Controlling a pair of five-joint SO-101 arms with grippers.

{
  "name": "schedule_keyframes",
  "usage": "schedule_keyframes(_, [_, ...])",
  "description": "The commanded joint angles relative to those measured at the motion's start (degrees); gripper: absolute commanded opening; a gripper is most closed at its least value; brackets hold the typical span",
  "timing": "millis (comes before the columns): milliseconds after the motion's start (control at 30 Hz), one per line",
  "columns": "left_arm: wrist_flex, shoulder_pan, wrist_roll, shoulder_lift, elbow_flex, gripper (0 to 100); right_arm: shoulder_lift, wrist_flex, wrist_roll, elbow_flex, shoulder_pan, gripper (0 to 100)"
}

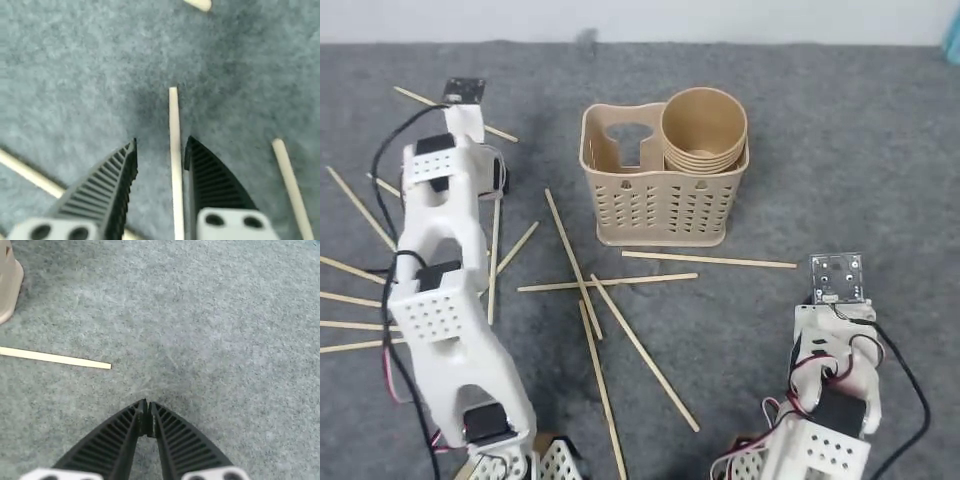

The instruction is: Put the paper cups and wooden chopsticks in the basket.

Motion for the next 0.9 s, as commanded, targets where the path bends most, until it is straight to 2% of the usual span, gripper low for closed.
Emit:
schedule_keyframes(0, [7.47,2.11,0.7,-0.97,-4.62,11,-0.04,0.13,1.05,1.05,-0.22,0.8])
schedule_keyframes(133, [10.02,2.99,0.7,-0.79,-4.79,1,-0.04,0.13,1.05,1.05,-0.04,0.8])
schedule_keyframes(533, [9.58,2.9,0.35,-0.79,-7.6,2,-0.04,0.4,1.05,1.05,-0.04,0.8])
schedule_keyframes(867, [2.02,3.16,0.35,0.88,-7.87,2,-0.04,0.4,1.05,1.05,-0.04,0.8])
